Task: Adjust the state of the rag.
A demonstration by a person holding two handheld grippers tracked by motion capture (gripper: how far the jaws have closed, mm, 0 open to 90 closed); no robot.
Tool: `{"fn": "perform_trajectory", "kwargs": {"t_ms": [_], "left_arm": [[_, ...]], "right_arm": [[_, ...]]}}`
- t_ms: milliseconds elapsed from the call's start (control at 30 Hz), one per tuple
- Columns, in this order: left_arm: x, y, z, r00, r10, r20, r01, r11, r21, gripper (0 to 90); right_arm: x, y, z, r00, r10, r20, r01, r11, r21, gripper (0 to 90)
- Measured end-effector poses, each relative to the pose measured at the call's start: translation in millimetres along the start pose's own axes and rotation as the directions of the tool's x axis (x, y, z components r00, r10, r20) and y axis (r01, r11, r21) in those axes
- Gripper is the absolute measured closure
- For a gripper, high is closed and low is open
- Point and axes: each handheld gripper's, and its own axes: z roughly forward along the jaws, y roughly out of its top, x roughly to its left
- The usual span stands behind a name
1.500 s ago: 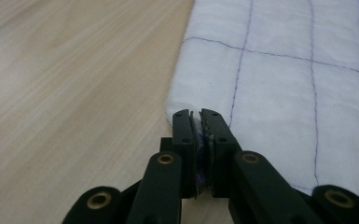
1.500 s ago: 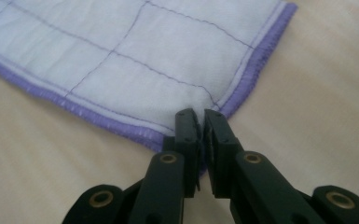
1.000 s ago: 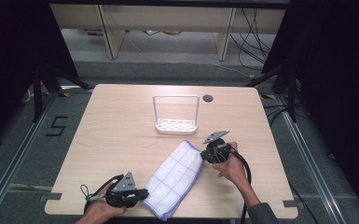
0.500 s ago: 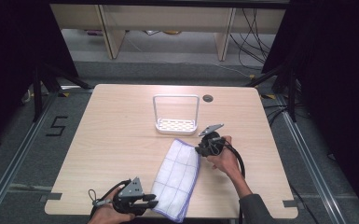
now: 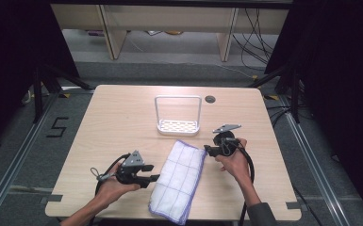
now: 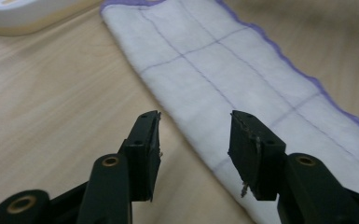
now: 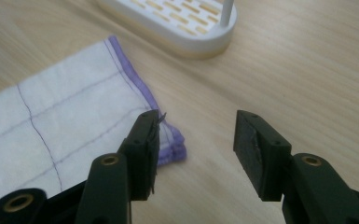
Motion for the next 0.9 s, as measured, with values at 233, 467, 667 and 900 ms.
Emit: {"fn": "perform_trajectory", "kwargs": {"t_ms": [233,467,667,900], "left_arm": [[17.4,20.4,18.0,0.9997,-0.007,-0.025,0.007,1.0,0.003,49.2],[31.7,34.6,35.1,0.999,-0.029,-0.033,0.03,0.9994,0.019,47.2],[45.4,45.8,44.2,0.9991,-0.024,-0.035,0.025,0.9989,0.04,46.4],[51.1,51.6,53.0,0.9979,-0.058,-0.027,0.059,0.998,0.022,44.4]], "right_arm": [[8.5,1.6,-3.6,0.9998,-0.021,-0.005,0.021,0.999,0.024,47.7],[5.0,1.0,-1.5,0.9992,0.041,-0.002,-0.041,0.999,0.026,45.7],[5.3,1.3,3.5,0.9987,0.051,0.002,-0.051,0.999,0.018,44.8],[6.3,2.0,4.6,0.9969,0.078,-0.007,-0.078,0.997,0.007,42.5]]}}
